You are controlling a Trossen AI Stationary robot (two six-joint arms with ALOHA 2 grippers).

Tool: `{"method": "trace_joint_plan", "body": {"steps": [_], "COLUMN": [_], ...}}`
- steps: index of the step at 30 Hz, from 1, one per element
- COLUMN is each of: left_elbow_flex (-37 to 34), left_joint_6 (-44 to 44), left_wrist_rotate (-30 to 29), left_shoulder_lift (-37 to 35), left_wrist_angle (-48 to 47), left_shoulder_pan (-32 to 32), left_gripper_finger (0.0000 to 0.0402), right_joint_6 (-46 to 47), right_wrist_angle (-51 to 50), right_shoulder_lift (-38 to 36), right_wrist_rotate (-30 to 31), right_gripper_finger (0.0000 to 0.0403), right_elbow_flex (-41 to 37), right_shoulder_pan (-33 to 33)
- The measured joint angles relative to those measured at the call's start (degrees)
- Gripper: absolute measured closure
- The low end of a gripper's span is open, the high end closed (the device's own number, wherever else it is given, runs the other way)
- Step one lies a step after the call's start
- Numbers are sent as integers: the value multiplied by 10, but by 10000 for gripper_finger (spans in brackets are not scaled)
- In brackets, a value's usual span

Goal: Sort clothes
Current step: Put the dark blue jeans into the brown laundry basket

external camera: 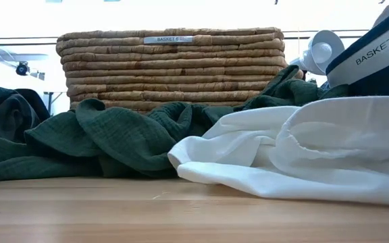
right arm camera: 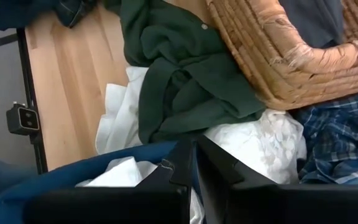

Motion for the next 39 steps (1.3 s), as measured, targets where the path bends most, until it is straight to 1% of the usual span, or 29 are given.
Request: {"method": "trace_joint_plan", "body": {"steps": [6, 9, 11, 15, 17, 20, 25, 31, 35, 39], "left_elbow_flex": [-108, -158, -184, -222, -235, -256, -304, -368, -407, -440], "left_joint_6": [-107, -137, -155, -207, -237, -265, -290, -318, -319, -317], "left_wrist_rotate": [79, 140, 159, 156, 136, 124, 110, 93, 82, 82], "left_shoulder_lift": [-16, -16, -15, -14, -14, -15, -15, -13, -13, -13], "left_wrist_angle": [-2, -1, -1, 1, 4, 37, 126, 149, 179, 222], "left_shoulder_pan": [0, -5, -10, -13, -13, -14, -14, -15, -16, -16], "left_gripper_finger": [98, 98, 98, 98, 98, 98, 98, 100, 126, 173], "right_joint_6": [-3, -3, -4, -15, -23, -31, -34, -38, -42, -43], "right_wrist_angle": [1, 2, 3, 12, 19, 28, 27, 27, 27, 26], "right_shoulder_lift": [0, 0, 0, 0, 0, 0, 0, 0, 0, 0], "right_wrist_rotate": [0, 0, 0, 0, 0, 0, 1, 2, 16, 19], "right_gripper_finger": [390, 390, 390, 390, 388, 375, 328, 267, 236, 217], "right_elbow_flex": [0, 0, 0, 0, 0, 0, 0, 0, 0, 0], "right_shoulder_pan": [0, 0, 0, -6, -9, -15, -26, -34, -34, -34]}}
